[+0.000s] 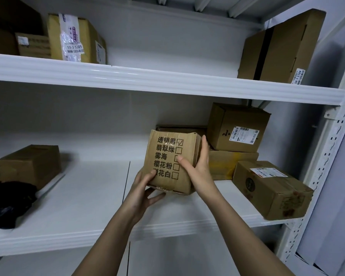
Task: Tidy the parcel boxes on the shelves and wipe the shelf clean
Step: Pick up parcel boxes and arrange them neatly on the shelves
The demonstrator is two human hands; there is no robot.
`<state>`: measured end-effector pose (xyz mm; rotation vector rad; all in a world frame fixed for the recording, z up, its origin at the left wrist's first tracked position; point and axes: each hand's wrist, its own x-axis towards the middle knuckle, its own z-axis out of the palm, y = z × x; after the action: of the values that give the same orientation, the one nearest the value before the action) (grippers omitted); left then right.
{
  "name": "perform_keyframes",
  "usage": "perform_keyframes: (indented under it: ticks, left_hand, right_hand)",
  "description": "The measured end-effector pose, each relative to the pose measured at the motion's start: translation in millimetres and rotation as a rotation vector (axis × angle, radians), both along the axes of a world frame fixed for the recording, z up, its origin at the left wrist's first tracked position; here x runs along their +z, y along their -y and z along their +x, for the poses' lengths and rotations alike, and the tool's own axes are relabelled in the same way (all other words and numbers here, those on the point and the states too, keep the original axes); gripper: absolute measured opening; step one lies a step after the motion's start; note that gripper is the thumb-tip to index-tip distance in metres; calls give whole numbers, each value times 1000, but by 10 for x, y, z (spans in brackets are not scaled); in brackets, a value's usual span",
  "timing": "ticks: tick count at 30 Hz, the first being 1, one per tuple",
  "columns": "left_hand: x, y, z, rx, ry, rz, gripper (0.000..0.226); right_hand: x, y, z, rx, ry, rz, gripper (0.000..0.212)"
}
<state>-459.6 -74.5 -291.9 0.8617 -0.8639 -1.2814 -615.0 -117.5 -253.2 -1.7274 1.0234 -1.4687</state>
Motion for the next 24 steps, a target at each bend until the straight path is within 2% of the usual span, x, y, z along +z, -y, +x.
perform_keyframes:
  ticks: [5,9,11,13,16,18,20,24]
  left_hand:
    - [175,-106,45,45,222,-60,33]
    - [522,-249,32,114,327,-219,32]
    - [726,-320,-2,112,359,-287,42]
    - [926,-397,-54,108,393,-321,40]
    - [1233,-494,-151,142,446,-374,14]
    - [1449,-568,-224,170,487,-416,16]
    - [1599,-646,-281,183,536,-451,25]
    - [1803,-853,-400,154,641,-483,28]
  right_hand:
    - [51,-59,38,70,157,59,106]
    - [301,-139,-100,205,430,160,74]
    - [422,-176,-184,248,483,175,81]
    - [579,-279,-235,286,508,200,87]
    - [846,-445,-337,341,517,169,76]
    - [1039,-593,-437,344,498,121,68]
    - [1211,-736,-533,328,477,100,65]
    - [1458,-1014,-758,310,375,63,61]
